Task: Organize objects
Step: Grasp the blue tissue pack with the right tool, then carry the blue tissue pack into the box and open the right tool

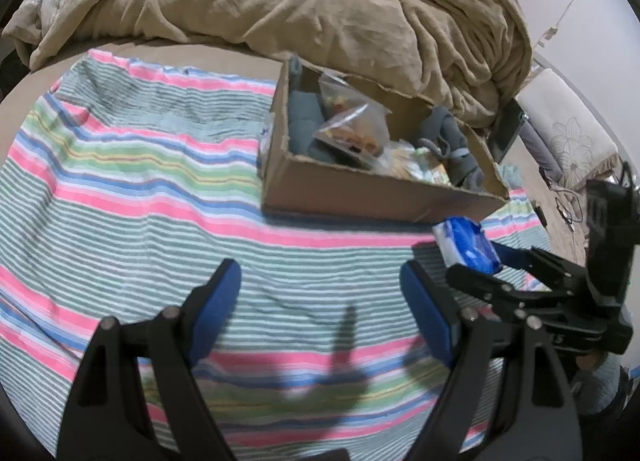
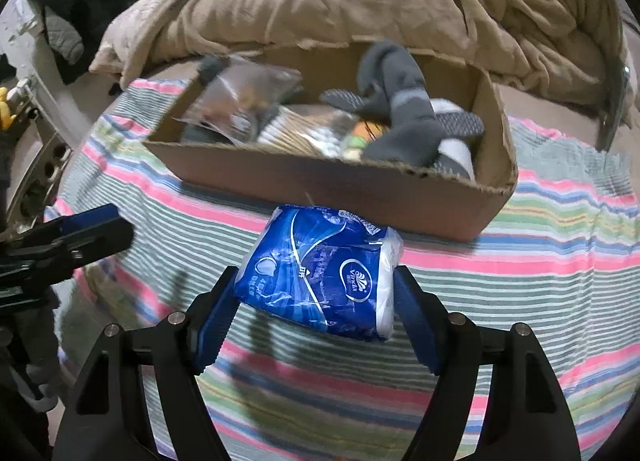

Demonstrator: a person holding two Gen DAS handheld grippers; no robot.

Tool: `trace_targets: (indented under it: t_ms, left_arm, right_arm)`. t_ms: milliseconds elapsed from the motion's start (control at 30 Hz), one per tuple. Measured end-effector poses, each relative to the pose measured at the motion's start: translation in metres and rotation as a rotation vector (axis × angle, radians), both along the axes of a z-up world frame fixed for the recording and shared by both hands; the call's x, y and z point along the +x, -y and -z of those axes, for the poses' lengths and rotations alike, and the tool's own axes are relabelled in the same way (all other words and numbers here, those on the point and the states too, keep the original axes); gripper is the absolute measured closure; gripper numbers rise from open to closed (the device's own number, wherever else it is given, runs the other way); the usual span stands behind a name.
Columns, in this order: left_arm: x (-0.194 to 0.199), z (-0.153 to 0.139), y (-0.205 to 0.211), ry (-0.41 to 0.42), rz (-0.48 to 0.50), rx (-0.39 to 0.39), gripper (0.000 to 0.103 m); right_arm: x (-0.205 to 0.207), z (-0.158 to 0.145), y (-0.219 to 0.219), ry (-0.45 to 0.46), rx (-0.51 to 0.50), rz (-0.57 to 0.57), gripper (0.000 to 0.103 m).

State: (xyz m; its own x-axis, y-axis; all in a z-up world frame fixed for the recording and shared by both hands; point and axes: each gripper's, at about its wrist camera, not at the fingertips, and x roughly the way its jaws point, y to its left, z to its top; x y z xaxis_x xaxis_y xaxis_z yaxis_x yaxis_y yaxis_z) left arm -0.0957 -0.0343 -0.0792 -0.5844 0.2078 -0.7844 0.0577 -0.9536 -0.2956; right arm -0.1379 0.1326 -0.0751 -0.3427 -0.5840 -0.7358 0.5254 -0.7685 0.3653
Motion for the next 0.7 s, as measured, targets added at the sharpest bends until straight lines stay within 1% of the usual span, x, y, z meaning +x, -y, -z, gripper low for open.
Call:
trace_targets:
  t_ms: [167, 333, 500, 700]
  left_arm:
    - [0.000, -0.007, -0.001, -0.016, -0.003, -0.024, 0.020]
    - [-0.001, -0.013, 0.000, -0.029, -0.006, -0.028, 0.020]
    - [-0.004, -0.019, 0.003, -0.045, -0.010, -0.034, 0.020]
    - [-0.008, -0.028, 0.011, -0.070, -0.021, -0.041, 0.020]
  right_arm:
    - [0.003, -0.021, -0.002, -0.036, -0.028, -0.009, 0.025]
    - [-0.001, -0.036, -0.004, -0.065, -0.042, -0.009, 0.025]
    - [-0.013, -0.047, -0.004, -0.091, -0.043, -0.001, 0.025]
    - [-0.026, -0.053, 0.004, -0.107, -0.040, -0.005, 0.025]
